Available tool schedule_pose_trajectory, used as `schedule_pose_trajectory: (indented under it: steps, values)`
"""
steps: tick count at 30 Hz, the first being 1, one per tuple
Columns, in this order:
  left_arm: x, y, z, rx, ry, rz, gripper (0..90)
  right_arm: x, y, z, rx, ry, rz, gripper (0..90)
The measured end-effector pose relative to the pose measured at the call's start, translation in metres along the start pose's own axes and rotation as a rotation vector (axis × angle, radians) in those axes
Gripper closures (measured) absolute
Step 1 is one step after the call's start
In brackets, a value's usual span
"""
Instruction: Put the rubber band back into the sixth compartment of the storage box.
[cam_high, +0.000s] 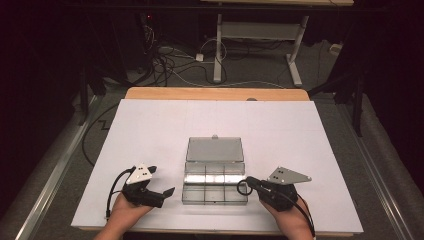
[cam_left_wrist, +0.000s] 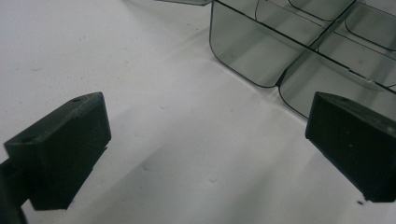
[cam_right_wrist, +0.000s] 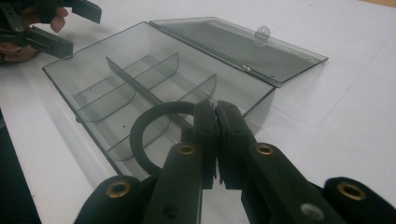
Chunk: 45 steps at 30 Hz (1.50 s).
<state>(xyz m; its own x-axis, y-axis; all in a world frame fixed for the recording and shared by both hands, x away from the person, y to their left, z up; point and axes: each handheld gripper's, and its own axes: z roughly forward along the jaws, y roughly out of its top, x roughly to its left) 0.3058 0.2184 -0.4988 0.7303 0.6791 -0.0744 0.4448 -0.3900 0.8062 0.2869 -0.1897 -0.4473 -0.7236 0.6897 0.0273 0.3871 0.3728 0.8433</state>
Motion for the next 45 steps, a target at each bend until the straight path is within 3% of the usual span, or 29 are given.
schedule_pose_trajectory:
  steps: [21, 45]
  values:
    - [0.000, 0.000, 0.000, 0.000, -0.001, 0.000, 0.0, 0.015, 0.002, 0.017, 0.030, 0.042, -0.035, 88.2]
    - [0.000, 0.000, 0.000, 0.001, -0.003, 0.000, 0.0, 0.018, 0.000, 0.027, 0.070, 0.021, -0.068, 87.8]
